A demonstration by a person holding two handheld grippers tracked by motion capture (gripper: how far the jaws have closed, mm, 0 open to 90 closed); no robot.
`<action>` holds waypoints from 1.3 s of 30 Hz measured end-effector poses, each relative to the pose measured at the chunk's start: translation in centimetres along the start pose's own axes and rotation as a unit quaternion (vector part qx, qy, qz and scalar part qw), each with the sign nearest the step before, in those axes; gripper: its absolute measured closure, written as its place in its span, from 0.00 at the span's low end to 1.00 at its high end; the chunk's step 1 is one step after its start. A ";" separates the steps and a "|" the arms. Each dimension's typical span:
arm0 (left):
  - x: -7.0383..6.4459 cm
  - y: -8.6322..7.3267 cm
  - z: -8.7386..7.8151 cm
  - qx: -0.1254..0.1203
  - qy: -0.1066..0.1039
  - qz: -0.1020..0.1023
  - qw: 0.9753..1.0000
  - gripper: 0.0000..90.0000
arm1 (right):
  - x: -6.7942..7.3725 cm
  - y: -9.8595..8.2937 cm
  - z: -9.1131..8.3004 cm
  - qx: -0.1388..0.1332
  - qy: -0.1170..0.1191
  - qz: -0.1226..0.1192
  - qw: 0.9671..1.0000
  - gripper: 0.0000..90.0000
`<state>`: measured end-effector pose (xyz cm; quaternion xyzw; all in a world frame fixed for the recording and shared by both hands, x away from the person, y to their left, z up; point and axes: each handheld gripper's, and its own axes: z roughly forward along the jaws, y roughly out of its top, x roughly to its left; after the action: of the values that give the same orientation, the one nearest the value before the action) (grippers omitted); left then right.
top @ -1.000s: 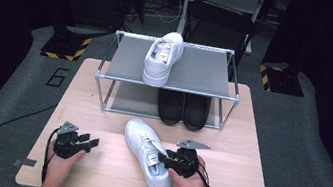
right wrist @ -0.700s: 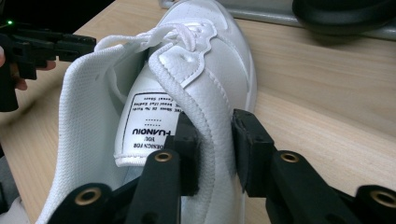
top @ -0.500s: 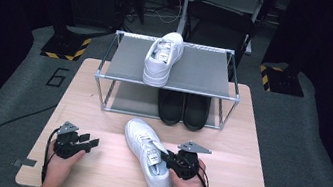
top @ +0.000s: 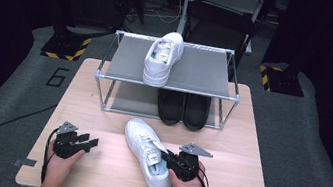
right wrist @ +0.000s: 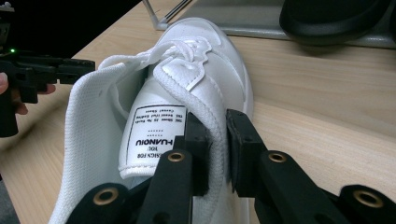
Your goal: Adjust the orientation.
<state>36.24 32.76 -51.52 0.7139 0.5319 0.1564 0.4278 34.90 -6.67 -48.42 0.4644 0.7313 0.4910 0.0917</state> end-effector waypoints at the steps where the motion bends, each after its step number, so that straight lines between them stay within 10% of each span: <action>1: 0.0 0.0 0.0 0.002 -0.001 -0.002 1.000 0.54 | 0.0 0.0 0.0 -0.001 0.001 0.001 1.000 0.89; 15: 0.0 0.0 -0.1 0.005 -0.001 -0.004 1.000 0.54 | 0.2 0.1 -0.2 0.003 -0.003 -0.012 1.000 0.89; 28: 0.0 -0.1 0.0 0.003 0.000 -0.004 1.000 0.54 | -0.3 1.3 0.0 0.037 0.023 -0.025 0.999 0.66; 39: 0.0 -0.1 0.0 0.004 0.000 -0.005 1.000 0.54 | -0.6 1.4 0.5 0.061 0.029 -0.035 0.997 0.70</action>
<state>36.20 32.80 -51.55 0.7130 0.5357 0.1523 0.4261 36.33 -6.70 -47.77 0.4291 0.7781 0.4549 0.0586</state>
